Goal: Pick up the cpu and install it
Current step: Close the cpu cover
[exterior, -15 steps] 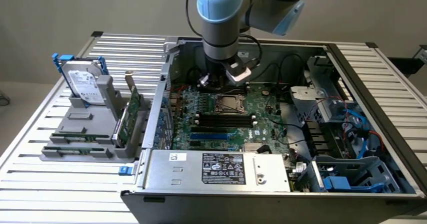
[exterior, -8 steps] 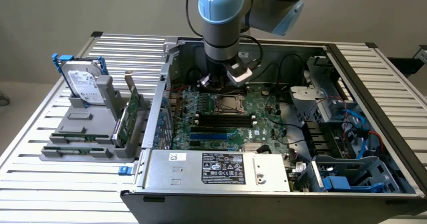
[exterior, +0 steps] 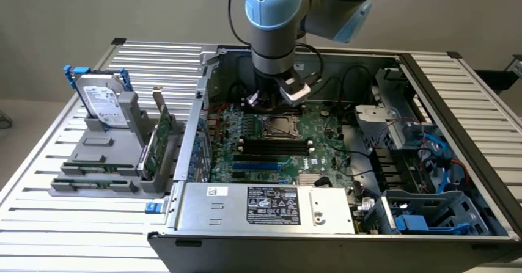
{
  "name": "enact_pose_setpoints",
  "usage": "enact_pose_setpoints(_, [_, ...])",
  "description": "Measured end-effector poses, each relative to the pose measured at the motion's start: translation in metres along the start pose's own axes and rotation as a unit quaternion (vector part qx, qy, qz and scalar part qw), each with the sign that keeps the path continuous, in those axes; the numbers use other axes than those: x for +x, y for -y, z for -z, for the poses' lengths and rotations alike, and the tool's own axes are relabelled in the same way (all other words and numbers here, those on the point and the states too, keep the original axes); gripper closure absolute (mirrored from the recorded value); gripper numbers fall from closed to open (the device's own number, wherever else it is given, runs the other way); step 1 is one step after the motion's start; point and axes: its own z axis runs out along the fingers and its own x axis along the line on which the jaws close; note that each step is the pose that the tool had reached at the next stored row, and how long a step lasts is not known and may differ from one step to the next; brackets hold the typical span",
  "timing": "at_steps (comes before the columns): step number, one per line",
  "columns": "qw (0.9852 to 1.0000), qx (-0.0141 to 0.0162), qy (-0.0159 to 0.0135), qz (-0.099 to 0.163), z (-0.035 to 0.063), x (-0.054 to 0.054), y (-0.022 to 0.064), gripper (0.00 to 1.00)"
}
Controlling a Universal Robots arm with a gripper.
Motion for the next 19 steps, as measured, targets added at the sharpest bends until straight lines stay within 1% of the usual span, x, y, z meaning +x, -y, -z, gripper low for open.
enact_pose_setpoints(4, [1.0000,-0.0016,0.0012,0.000,-0.0006,0.0018,-0.0013,0.89])
enact_pose_setpoints(13, [1.0000,-0.0064,0.0047,0.001,-0.0020,0.0056,-0.0041,0.89])
enact_pose_setpoints(15, [1.0000,-0.0062,0.0054,0.001,-0.0020,0.0058,-0.0042,0.89])
enact_pose_setpoints(19, [1.0000,-0.0048,0.0074,0.000,0.0010,0.0052,-0.0028,0.89])
